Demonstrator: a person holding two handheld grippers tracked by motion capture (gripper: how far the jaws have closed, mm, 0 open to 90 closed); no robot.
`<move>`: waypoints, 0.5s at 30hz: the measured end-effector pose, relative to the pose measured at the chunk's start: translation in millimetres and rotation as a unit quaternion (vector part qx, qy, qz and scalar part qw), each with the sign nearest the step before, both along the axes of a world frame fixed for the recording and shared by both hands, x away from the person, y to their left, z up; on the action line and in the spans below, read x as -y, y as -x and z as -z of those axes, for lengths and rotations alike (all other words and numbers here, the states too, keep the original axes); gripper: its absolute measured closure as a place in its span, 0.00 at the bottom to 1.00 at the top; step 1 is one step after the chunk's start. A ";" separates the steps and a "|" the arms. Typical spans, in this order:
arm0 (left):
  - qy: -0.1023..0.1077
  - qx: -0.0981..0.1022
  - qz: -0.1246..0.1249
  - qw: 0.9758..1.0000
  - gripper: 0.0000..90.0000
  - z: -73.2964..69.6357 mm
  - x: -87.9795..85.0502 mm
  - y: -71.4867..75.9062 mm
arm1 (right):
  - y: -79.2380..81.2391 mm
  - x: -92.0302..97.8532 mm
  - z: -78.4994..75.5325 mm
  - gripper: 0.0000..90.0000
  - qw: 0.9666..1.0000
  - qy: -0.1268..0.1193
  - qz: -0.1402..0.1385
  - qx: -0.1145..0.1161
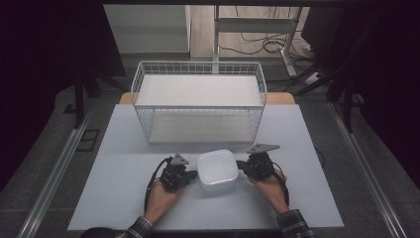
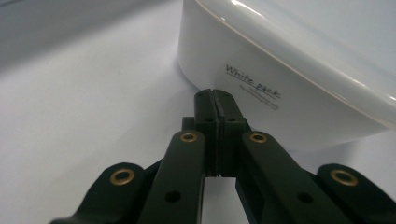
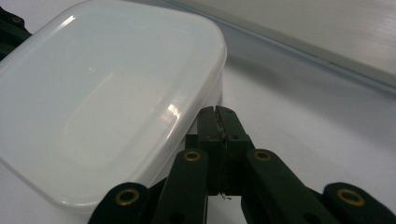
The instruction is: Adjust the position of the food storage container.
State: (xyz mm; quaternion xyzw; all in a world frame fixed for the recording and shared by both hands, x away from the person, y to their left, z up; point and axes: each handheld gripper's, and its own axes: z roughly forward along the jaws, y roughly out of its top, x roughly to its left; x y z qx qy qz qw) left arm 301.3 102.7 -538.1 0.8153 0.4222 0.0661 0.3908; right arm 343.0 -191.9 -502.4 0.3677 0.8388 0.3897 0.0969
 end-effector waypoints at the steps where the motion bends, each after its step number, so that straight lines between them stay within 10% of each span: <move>1: 0.000 0.000 0.000 1.000 0.99 0.0 0.0 0.0 | 0.0 0.0 0.0 0.99 1.000 0.000 0.000 0.000; 15: -0.018 -0.009 0.002 1.000 0.99 -5.8 -27.5 8.0 | 24.4 -28.1 0.5 0.99 1.000 0.014 -0.026 -0.001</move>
